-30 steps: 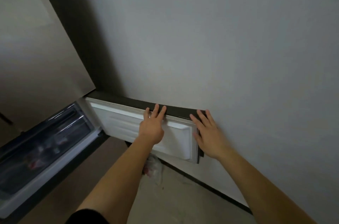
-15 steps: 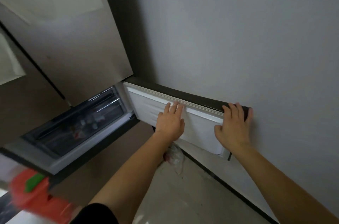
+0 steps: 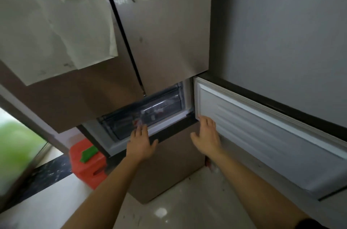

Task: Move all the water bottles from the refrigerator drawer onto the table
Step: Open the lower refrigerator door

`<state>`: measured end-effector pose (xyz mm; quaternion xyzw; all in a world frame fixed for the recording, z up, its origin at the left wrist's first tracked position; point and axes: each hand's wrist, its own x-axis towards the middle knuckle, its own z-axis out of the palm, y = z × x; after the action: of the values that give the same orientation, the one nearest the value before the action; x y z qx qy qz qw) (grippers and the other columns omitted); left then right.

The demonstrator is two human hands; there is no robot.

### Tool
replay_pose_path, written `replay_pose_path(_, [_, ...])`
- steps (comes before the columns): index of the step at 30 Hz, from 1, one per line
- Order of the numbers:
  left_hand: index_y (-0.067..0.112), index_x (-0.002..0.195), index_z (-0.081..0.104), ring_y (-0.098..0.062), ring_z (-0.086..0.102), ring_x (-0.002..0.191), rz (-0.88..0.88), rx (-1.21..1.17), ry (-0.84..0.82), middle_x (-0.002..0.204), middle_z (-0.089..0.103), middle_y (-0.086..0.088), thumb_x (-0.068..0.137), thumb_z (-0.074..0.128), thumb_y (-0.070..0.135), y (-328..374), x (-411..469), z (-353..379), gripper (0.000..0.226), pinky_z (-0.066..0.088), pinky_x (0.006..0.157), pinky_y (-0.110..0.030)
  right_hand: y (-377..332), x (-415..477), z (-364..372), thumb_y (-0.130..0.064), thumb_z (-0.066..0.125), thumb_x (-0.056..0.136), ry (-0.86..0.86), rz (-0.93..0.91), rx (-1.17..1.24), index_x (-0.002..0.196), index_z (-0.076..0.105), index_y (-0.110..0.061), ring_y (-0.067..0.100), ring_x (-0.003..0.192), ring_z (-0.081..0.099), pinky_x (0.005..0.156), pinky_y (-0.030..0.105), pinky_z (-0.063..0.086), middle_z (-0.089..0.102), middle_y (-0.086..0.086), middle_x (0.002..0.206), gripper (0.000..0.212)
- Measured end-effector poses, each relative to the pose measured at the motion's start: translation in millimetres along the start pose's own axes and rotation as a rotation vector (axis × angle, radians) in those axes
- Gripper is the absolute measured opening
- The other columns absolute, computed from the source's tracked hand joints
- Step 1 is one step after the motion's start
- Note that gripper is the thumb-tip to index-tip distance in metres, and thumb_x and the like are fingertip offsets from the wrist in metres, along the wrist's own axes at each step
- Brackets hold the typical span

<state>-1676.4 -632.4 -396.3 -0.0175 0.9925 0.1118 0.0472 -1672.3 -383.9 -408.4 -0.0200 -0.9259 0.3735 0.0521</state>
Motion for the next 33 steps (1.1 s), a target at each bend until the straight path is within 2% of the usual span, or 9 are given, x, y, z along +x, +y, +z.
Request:
replay_pose_path(5, [0.008, 0.154, 0.025, -0.034, 0.036, 0.141, -0.25, -0.609, 0.048, 0.156, 0.034, -0.015, 0.094, 0.062, 0.044, -38.0, 30.3, -1.2, 0.079, 0.032, 0.111, -0.039, -34.5, 41.6, 57.7, -0.022, 0.068, 0.09, -0.124, 0.27, 0.484, 0.152, 0.032, -0.024, 0.02, 0.134, 0.044, 0.098, 0.029, 0.039, 0.042, 0.002, 0.151, 0.072])
replay_pose_path(9, [0.011, 0.149, 0.036, -0.027, 0.049, 0.124, -0.528, -1.153, 0.055, 0.148, 0.044, -0.007, 0.092, 0.064, 0.043, -47.0, 59.9, 1.6, 0.071, 0.047, 0.096, -0.043, -39.9, 75.8, 87.0, -0.004, 0.061, 0.092, -0.28, 0.383, 0.69, 0.152, 0.032, -0.025, 0.017, 0.129, 0.048, 0.085, 0.02, 0.046, 0.048, -0.001, 0.145, 0.069])
replay_pose_path(12, [0.02, 0.126, 0.06, -0.024, 0.055, 0.124, -0.617, -1.57, 0.016, 0.13, 0.062, 0.001, 0.096, 0.054, 0.048, -50.4, 83.5, 4.1, 0.041, 0.049, 0.094, -0.045, -42.2, 111.0, 103.4, -0.001, 0.056, 0.092, -0.352, 0.436, 0.807, 0.152, 0.033, -0.022, 0.018, 0.119, 0.054, 0.089, 0.028, 0.053, 0.05, 0.002, 0.142, 0.069])
replay_pose_path(14, [0.021, 0.115, 0.061, -0.026, 0.057, 0.126, -0.624, -1.724, 0.037, 0.117, 0.066, -0.001, 0.097, 0.048, 0.046, -52.7, 99.4, 9.1, 0.033, 0.046, 0.097, -0.046, -45.2, 132.8, 116.3, -0.002, 0.054, 0.093, -0.403, 0.483, 0.934, 0.151, 0.035, -0.022, 0.017, 0.115, 0.056, 0.086, 0.028, 0.055, 0.051, 0.004, 0.139, 0.064])
replay_pose_path(17, [0.024, 0.118, 0.062, -0.026, 0.06, 0.122, -0.604, -1.772, 0.094, 0.112, 0.066, -0.002, 0.093, 0.053, 0.041, -58.3, 120.3, 20.2, 0.031, 0.047, 0.095, -0.043, -47.2, 156.3, 141.8, -0.006, 0.052, 0.096, -0.483, 0.475, 1.028, 0.149, 0.039, -0.021, 0.019, 0.118, 0.057, 0.093, 0.035, 0.055, 0.054, 0.008, 0.136, 0.057])
replay_pose_path(20, [0.021, 0.106, 0.064, -0.026, 0.065, 0.106, -0.567, -1.855, 0.157, 0.104, 0.07, -0.002, 0.091, 0.058, 0.03, -68.5, 139.3, 29.8, 0.018, 0.053, 0.09, -0.04, -46.7, 172.0, 167.5, -0.001, 0.048, 0.096, -0.521, 0.477, 1.152, 0.152, 0.036, -0.018, 0.022, 0.122, 0.056, 0.103, 0.042, 0.05, 0.053, 0.009, 0.14, 0.06])
replay_pose_path(22, [0.017, 0.107, 0.06, -0.027, 0.061, 0.108, -0.548, -1.96, 0.214, 0.109, 0.067, -0.005, 0.093, 0.059, 0.027, -76.3, 148.5, 36.2, 0.017, 0.052, 0.097, -0.045, -45.6, 178.4, 179.8, -0.001, 0.047, 0.097, -0.528, 0.474, 1.262, 0.149, 0.04, -0.016, 0.024, 0.122, 0.057, 0.104, 0.045, 0.049, 0.058, 0.009, 0.133, 0.054])
replay_pose_path(29, [0.007, 0.112, 0.054, -0.034, 0.056, 0.112, -0.415, -2.211, 0.236, 0.108, 0.058, -0.015, 0.095, 0.056, 0.016, -88.2, 151.5, 39.6, 0.02, 0.039, 0.108, -0.059, -57.2, 209.2, 183.6, -0.01, 0.05, 0.095, -0.499, 0.534, 1.519, 0.094, 0.057, -0.009, 0.035, 0.122, 0.055, 0.102, 0.052, 0.047, 0.058, 0.018, 0.121, 0.007])
replay_pose_path(33, [0.007, 0.097, 0.064, -0.029, 0.062, 0.087, -0.503, -2.008, 0.309, 0.082, 0.065, -0.011, 0.098, 0.055, 0.044, -74.7, 155.8, 30.7, 0.038, 0.049, 0.101, -0.05, -58.6, 211.0, 177.6, -0.038, 0.057, 0.097, -0.531, 0.555, 1.563, 0.116, 0.058, -0.017, 0.03, 0.118, 0.058, 0.086, 0.045, 0.053, 0.061, 0.013, 0.128, 0.028])
